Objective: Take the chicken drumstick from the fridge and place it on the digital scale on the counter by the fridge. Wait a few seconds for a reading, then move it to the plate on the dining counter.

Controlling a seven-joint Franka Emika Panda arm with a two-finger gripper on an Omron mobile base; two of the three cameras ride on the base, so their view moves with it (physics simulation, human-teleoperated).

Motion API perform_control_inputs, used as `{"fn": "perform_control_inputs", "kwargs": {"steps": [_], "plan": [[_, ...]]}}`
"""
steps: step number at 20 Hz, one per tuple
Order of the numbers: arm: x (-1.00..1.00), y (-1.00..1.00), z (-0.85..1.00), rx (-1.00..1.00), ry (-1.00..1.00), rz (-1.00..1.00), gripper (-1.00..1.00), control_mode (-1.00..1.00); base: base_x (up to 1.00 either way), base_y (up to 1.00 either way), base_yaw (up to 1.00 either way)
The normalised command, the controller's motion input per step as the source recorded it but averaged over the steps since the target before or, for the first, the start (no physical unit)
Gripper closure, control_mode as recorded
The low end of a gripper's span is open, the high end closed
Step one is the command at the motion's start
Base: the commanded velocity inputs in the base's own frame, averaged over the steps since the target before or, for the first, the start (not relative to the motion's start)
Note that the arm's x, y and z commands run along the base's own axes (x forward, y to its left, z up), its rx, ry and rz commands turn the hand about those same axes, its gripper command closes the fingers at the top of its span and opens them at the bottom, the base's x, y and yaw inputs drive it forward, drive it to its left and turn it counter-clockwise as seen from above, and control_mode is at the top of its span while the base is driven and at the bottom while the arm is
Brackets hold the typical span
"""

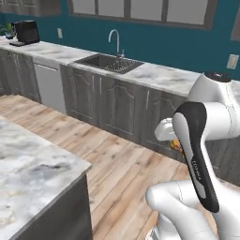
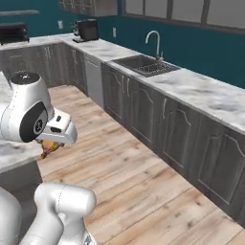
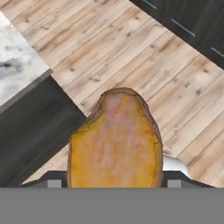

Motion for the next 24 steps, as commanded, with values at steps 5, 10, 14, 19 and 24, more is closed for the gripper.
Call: {"fn": "perform_control_inputs", "kwargs": {"steps": [5,10,14,19,24], "plan": [[0.00,0.00,0.00,0.00,0.00,0.00,1.00,1.00,0.17,0.00,0.71],[0.00,0.00,0.00,0.00,0.00,0.00,1.00,1.00,0.16,0.00,0.68],[0.00,0.00,0.00,0.00,0.00,0.00,1.00,1.00,0.10,0.00,0.67],[0.00,0.00,0.00,0.00,0.00,0.00,1.00,1.00,0.03,0.00,0.62],[0.00,0.00,0.00,0.00,0.00,0.00,1.00,1.00,0.02,0.11,0.25]]}}
